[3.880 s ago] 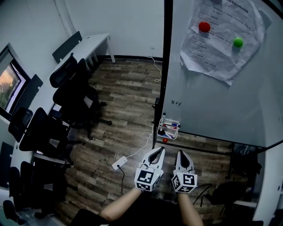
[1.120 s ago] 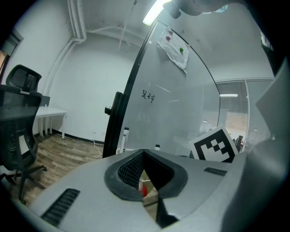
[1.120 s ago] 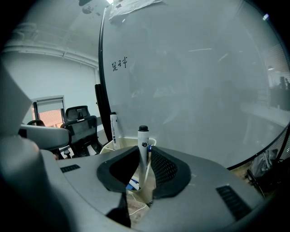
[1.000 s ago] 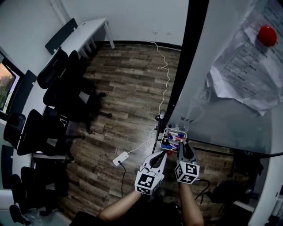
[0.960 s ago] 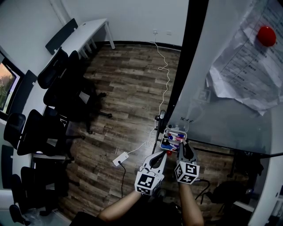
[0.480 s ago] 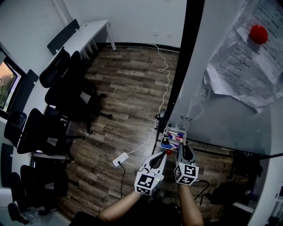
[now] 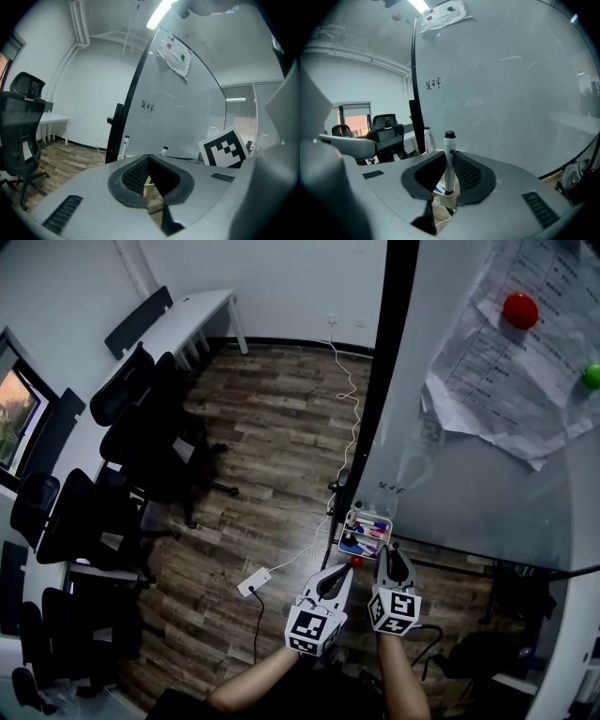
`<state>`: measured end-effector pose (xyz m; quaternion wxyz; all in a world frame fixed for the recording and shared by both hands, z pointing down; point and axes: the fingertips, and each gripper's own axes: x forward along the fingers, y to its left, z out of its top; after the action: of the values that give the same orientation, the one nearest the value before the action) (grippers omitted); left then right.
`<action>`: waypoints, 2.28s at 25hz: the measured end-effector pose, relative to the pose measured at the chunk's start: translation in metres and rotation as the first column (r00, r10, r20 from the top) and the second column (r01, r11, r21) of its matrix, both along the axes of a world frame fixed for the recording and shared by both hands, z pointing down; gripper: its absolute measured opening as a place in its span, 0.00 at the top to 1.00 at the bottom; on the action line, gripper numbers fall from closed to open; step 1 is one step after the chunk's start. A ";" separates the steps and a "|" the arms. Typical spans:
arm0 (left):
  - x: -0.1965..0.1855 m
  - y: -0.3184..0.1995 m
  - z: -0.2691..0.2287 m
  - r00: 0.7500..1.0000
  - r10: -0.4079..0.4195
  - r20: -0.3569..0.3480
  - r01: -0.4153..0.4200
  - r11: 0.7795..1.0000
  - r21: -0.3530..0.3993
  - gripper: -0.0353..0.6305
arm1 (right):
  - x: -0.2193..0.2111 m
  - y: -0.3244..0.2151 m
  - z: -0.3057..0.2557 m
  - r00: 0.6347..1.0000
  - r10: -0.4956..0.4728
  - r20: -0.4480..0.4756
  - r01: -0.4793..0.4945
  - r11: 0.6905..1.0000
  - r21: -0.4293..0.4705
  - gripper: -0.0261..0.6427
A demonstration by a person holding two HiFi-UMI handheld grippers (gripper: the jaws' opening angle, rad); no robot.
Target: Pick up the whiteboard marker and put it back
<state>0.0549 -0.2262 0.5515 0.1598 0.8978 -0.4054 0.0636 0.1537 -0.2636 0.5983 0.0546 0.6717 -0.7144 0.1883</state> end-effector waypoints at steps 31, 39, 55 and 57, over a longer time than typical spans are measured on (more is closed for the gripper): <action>-0.005 0.112 -0.059 0.999 -0.039 -0.023 0.042 0.990 0.133 0.94 | -0.016 0.141 -0.078 0.996 -0.086 -0.005 0.085 0.985 0.147 0.85; -0.010 0.150 -0.068 0.998 -0.061 -0.007 0.062 0.986 0.154 0.94 | -0.016 0.190 -0.084 0.995 -0.100 0.004 0.098 0.983 0.157 0.85; -0.016 0.210 -0.074 0.997 -0.082 -0.002 0.082 0.984 0.160 0.94 | -0.023 0.257 -0.093 0.989 -0.143 0.028 0.137 0.977 0.163 0.85; -0.017 0.211 -0.077 0.998 -0.070 -0.006 0.070 0.983 0.170 0.94 | -0.024 0.259 -0.095 0.991 -0.134 0.022 0.129 0.977 0.167 0.85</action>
<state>0.0376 -0.0156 0.4740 0.0848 0.8933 -0.4407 0.0231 0.1300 -0.0050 0.5031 -0.0008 0.6220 -0.7712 0.1353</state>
